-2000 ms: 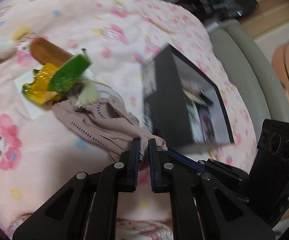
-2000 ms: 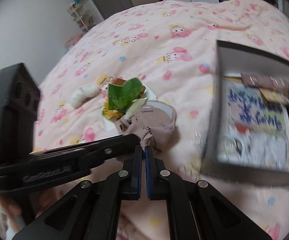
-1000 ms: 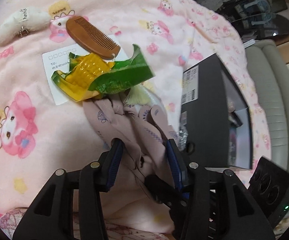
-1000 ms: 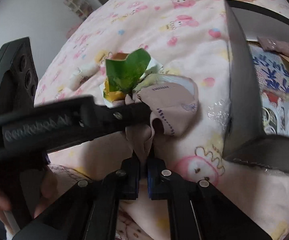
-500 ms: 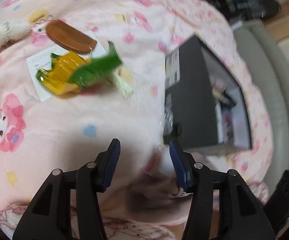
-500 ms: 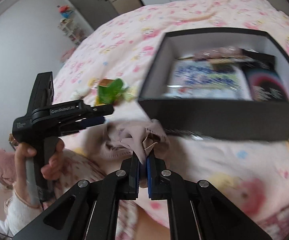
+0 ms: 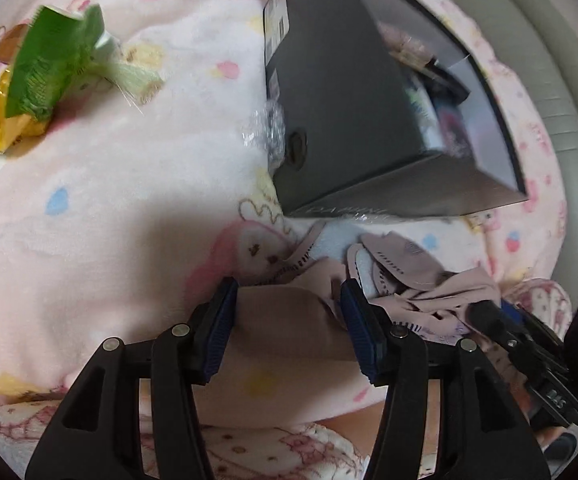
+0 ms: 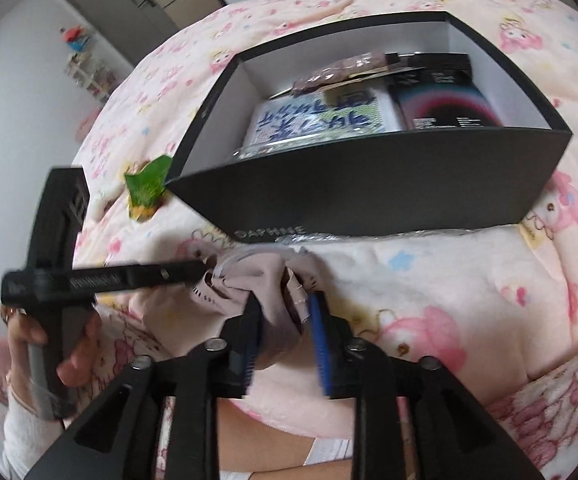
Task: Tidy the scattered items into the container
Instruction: 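Carry the mask over the black box with the left gripper, then lower the mask into the box and open the left gripper, then move the left gripper to the yellow-green snack packet and grasp it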
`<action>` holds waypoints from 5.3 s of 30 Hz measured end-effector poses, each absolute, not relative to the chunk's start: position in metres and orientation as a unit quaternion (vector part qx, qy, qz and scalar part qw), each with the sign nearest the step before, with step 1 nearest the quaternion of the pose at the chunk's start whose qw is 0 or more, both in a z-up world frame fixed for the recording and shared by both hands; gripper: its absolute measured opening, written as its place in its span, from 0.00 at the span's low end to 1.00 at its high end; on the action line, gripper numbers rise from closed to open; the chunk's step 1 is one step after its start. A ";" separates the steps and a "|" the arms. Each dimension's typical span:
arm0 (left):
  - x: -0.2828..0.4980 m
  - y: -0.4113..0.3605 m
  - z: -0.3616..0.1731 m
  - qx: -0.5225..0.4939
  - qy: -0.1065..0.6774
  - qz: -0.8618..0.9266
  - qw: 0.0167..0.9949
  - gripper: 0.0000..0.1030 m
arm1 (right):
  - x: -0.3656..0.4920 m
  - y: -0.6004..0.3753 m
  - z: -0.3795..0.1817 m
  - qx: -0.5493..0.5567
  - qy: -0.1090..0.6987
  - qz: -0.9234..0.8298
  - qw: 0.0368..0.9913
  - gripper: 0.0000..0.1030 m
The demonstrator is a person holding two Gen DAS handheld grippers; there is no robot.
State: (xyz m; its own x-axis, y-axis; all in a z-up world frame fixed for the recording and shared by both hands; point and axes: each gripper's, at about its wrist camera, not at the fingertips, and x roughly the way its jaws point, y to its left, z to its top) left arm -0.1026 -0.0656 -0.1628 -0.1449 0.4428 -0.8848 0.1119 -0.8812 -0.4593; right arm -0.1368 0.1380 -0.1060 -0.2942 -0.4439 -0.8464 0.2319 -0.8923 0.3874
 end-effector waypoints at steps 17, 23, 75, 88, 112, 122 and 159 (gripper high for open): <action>-0.081 -0.036 -0.101 -0.553 -0.242 0.759 0.246 0.14 | -0.148 0.129 -0.070 0.506 -0.092 -0.808 0.289 0.12; -0.115 -0.029 -0.014 -0.480 -0.216 0.811 0.256 0.14 | -0.198 0.145 0.005 0.435 -0.078 -0.833 0.332 0.12; -0.222 0.062 -0.092 -0.563 -0.149 0.799 0.149 0.42 | -0.298 0.215 -0.078 0.529 -0.107 -0.825 0.168 0.32; -0.231 0.043 -0.094 -0.569 -0.104 0.815 -0.020 0.26 | -0.304 0.204 -0.088 0.547 -0.093 -0.813 0.175 0.32; -0.236 0.077 -0.114 -0.609 -0.063 0.786 0.090 0.28 | -0.300 0.193 -0.084 0.536 -0.037 -0.827 0.164 0.32; -0.245 0.044 -0.096 -0.592 -0.088 0.800 0.028 0.29 | -0.300 0.171 -0.106 0.579 -0.030 -0.788 0.207 0.32; -0.084 0.035 0.003 -0.428 -0.077 0.893 0.113 0.48 | -0.173 0.159 -0.018 0.431 -0.016 -0.878 0.205 0.32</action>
